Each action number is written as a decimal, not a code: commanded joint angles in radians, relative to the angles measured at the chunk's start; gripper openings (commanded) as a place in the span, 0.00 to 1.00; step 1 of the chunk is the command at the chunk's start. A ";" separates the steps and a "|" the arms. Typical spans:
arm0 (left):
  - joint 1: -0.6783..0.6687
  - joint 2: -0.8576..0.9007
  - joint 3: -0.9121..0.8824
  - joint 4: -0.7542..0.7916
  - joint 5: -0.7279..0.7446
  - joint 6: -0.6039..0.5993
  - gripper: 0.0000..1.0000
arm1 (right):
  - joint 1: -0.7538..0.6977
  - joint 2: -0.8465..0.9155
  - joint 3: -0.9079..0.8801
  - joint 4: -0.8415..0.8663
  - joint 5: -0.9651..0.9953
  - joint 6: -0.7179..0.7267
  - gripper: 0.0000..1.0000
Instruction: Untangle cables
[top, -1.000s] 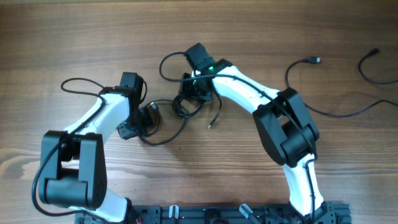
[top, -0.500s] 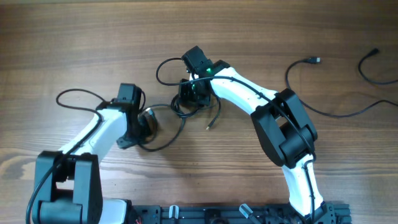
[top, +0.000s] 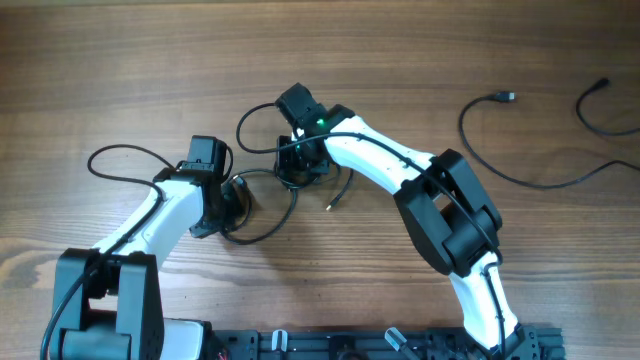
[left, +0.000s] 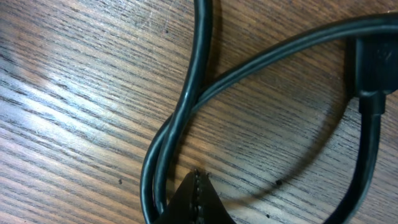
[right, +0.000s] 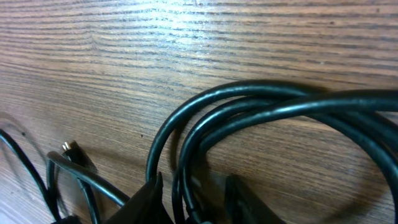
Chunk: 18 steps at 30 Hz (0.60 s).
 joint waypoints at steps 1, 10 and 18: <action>0.005 0.019 -0.027 0.021 -0.013 -0.014 0.04 | 0.010 0.032 0.018 -0.026 0.104 -0.021 0.31; 0.005 0.019 -0.027 0.021 -0.013 -0.014 0.04 | 0.087 0.032 0.017 -0.034 0.336 -0.082 0.26; 0.005 0.019 -0.027 0.022 -0.013 -0.014 0.04 | 0.085 0.032 0.017 -0.071 0.426 -0.232 0.15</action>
